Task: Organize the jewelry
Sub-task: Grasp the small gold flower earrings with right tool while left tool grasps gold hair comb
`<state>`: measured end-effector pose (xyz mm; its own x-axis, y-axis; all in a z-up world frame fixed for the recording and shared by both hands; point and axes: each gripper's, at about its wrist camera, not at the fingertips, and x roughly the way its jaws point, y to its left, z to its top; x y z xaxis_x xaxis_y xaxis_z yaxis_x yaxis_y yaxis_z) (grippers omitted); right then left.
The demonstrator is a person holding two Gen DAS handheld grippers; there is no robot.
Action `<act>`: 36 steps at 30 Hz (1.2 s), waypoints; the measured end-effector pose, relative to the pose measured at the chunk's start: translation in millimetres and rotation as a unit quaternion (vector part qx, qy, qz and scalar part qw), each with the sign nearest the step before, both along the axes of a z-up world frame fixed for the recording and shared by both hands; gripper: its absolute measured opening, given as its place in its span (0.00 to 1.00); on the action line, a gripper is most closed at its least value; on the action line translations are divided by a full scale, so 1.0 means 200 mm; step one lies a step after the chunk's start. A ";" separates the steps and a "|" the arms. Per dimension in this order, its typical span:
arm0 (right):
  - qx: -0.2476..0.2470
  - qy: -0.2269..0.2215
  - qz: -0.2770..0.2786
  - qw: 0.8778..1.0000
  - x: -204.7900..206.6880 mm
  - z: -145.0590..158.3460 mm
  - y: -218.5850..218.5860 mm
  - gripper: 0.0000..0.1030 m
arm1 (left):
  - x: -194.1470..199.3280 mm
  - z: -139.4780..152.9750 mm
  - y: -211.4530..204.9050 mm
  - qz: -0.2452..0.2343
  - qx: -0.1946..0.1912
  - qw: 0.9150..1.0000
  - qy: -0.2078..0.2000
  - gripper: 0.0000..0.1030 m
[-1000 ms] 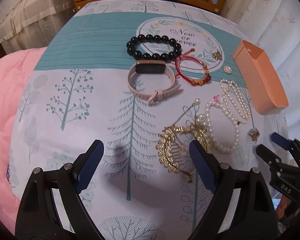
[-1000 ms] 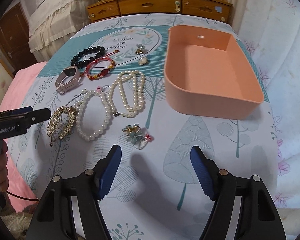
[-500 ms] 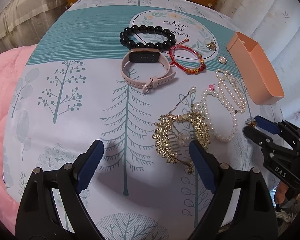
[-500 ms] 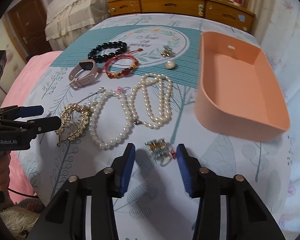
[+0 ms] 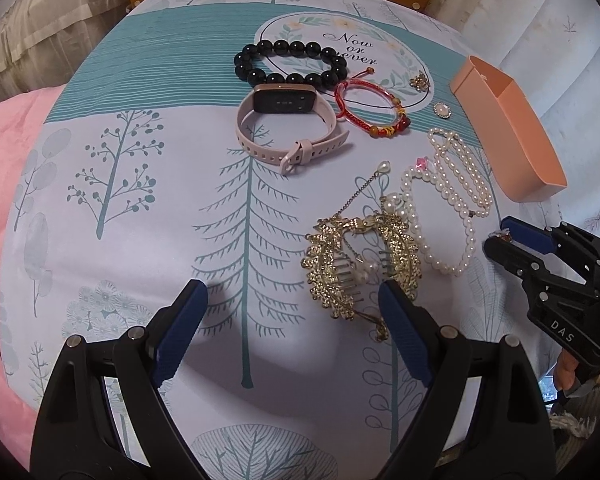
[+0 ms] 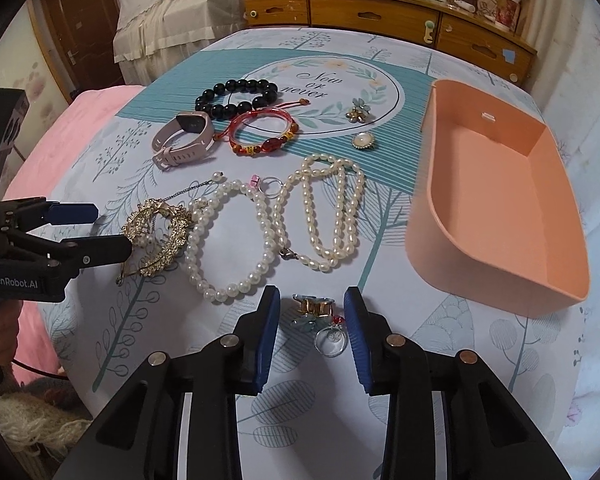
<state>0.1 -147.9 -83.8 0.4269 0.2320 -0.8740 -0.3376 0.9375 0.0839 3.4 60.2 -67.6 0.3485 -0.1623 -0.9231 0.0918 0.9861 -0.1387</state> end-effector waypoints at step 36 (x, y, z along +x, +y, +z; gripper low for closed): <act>0.050 -0.055 -0.032 0.997 -0.09 0.20 -0.12 0.19 | 0.19 0.03 -0.32 -0.183 0.132 0.974 -0.018 0.53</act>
<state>-18.7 -171.2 -43.8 0.5359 0.2848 -0.7948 -0.2905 0.9461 0.1432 42.3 -3.0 -61.2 0.3452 -0.0398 -0.9377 0.4438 0.8872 0.1257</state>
